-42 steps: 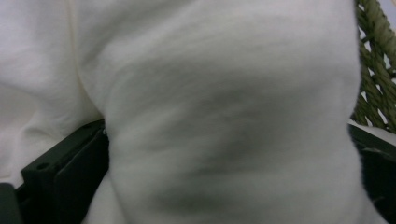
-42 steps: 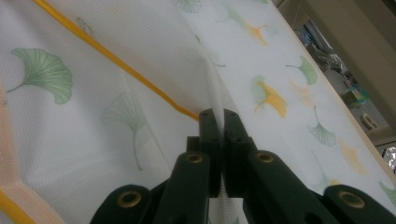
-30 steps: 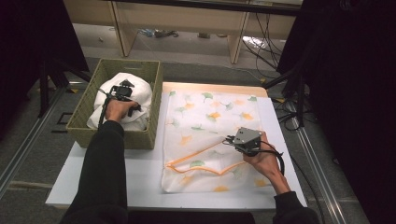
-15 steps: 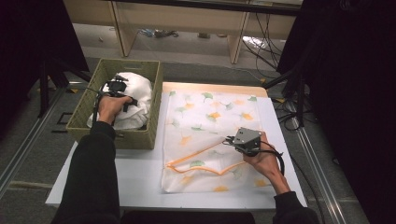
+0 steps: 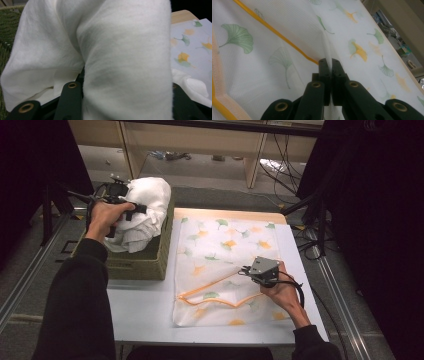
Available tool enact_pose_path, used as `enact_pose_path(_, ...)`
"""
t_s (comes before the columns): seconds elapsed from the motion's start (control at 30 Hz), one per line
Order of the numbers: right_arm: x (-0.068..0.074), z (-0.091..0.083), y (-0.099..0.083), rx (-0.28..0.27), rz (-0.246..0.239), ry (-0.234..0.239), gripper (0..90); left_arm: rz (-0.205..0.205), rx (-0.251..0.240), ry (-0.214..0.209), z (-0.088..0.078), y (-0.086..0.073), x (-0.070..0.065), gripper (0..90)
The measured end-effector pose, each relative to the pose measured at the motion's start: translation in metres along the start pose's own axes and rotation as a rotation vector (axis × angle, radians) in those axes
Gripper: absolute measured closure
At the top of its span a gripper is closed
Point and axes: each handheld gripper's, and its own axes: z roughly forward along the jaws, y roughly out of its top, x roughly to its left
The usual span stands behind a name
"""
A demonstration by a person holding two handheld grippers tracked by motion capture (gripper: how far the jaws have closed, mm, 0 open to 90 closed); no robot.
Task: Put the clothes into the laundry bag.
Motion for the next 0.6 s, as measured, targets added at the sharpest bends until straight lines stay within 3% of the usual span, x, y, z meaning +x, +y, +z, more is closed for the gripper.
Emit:
enact_pose_path(0.17,-0.001,0.000,0.000,0.001,-0.005,-0.001,89.9,0.030,-0.005,-0.043,-0.016,0.009,-0.006,55.2)
enact_pose_path(0.23,-0.001,0.000,0.000,0.002,-0.005,0.000,89.9,0.055,-0.020,-0.053,-0.025,0.014,-0.014,55.2)
enact_pose_path(0.3,-0.001,0.001,0.000,0.005,-0.004,0.001,89.9,0.052,-0.054,-0.068,-0.033,0.018,-0.022,55.2)
enact_pose_path(0.5,-0.001,0.001,0.000,0.005,0.001,-0.002,89.9,0.144,-0.047,-0.138,-0.062,0.031,-0.050,55.1)
enact_pose_path(0.6,-0.002,0.002,-0.001,0.002,0.008,-0.009,89.9,0.198,-0.061,-0.152,-0.075,0.033,-0.066,55.0)
